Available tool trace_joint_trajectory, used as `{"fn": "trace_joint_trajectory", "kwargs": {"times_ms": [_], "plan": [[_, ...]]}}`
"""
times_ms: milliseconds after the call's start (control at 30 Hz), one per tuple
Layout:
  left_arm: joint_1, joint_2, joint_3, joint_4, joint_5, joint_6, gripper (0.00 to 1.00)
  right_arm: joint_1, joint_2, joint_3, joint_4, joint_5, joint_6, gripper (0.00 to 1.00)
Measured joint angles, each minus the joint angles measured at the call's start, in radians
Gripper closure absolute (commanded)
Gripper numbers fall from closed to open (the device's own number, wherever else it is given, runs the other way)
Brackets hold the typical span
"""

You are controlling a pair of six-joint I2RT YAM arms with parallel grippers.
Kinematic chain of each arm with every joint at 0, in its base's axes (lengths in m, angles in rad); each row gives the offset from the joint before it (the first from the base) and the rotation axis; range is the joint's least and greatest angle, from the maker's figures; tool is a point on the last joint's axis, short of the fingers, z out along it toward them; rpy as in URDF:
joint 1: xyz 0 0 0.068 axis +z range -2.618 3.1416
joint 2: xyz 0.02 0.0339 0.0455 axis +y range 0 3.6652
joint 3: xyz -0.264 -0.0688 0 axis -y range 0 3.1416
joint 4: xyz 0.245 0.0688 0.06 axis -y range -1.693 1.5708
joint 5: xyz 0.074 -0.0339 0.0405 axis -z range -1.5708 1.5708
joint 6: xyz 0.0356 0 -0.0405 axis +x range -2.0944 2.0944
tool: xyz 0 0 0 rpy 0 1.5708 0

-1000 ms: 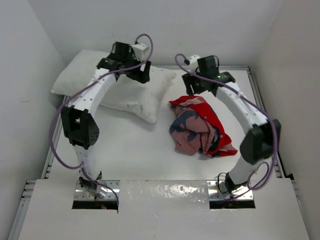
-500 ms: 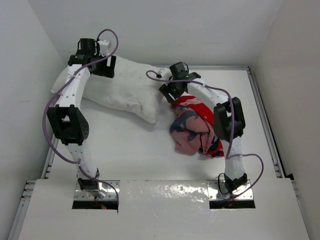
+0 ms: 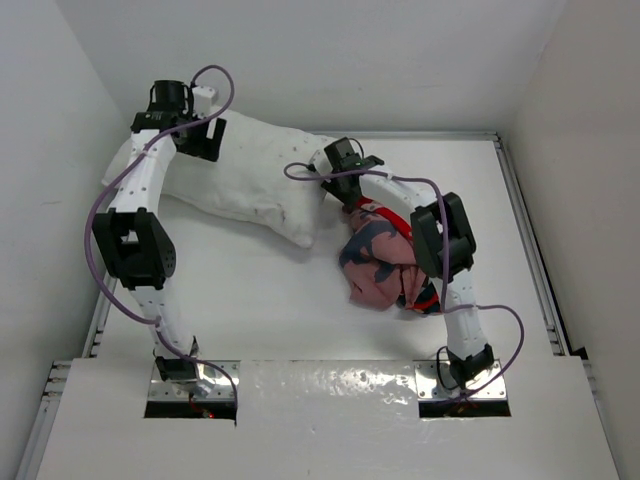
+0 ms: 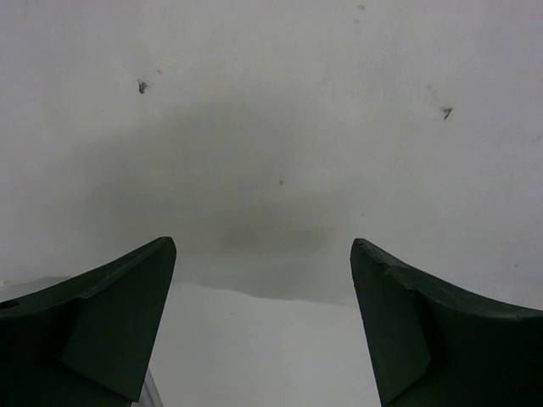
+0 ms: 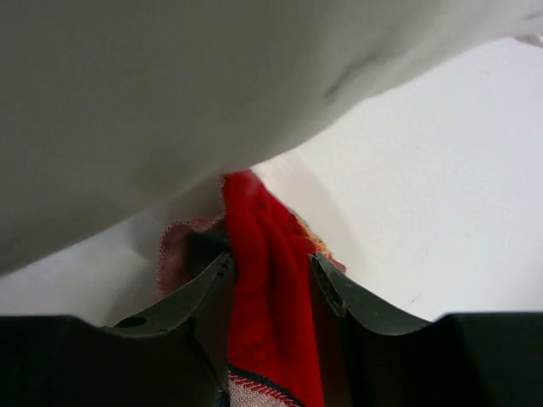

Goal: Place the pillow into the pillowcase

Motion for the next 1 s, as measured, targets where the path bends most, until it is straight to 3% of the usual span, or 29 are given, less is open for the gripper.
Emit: {"fn": "trace_joint_trajectory", "kwargs": {"times_ms": [200,400,500,567,600,700,800,833,867,900,933,967,1000], "plan": [[0.001,0.039,-0.01,-0.062,-0.042,0.118,0.18,-0.003,0.023,0.0,0.018,0.045,-0.001,0.54],[0.001,0.069,-0.024,-0.103,-0.07,0.176,0.17,-0.006,0.022,-0.035,0.031,0.012,-0.001,0.59],[0.001,0.069,-0.024,-0.104,-0.075,0.198,0.15,-0.01,0.025,-0.045,0.022,0.013,0.002,0.75],[0.001,0.069,-0.031,-0.102,-0.073,0.213,0.06,-0.014,0.025,-0.049,0.025,0.014,0.01,1.0],[0.001,0.067,-0.041,-0.096,-0.066,0.225,0.0,-0.016,0.025,-0.05,0.025,0.021,0.017,1.0],[0.001,0.049,-0.145,-0.037,-0.02,0.274,0.0,-0.034,0.026,-0.037,0.023,0.051,0.063,1.0],[-0.001,0.006,-0.355,0.087,0.064,0.351,0.0,-0.072,0.022,0.002,0.028,0.074,0.164,1.0],[-0.001,-0.009,-0.425,0.128,0.095,0.374,0.04,-0.093,0.014,0.011,0.038,0.072,0.213,1.0],[0.0,-0.022,-0.484,0.166,0.12,0.389,0.19,-0.12,-0.001,0.013,0.048,0.061,0.268,1.0],[0.0,-0.027,-0.53,0.187,0.14,0.398,0.44,-0.152,-0.022,0.012,0.051,0.048,0.325,1.0],[0.0,-0.025,-0.548,0.198,0.154,0.399,0.88,-0.185,-0.045,0.009,0.057,0.033,0.374,1.0],[0.0,-0.015,-0.55,0.203,0.169,0.402,0.99,-0.22,-0.073,0.002,0.069,0.016,0.417,1.0],[0.001,-0.005,-0.541,0.206,0.192,0.412,1.0,-0.267,-0.12,-0.023,0.094,-0.002,0.465,1.0]]}}
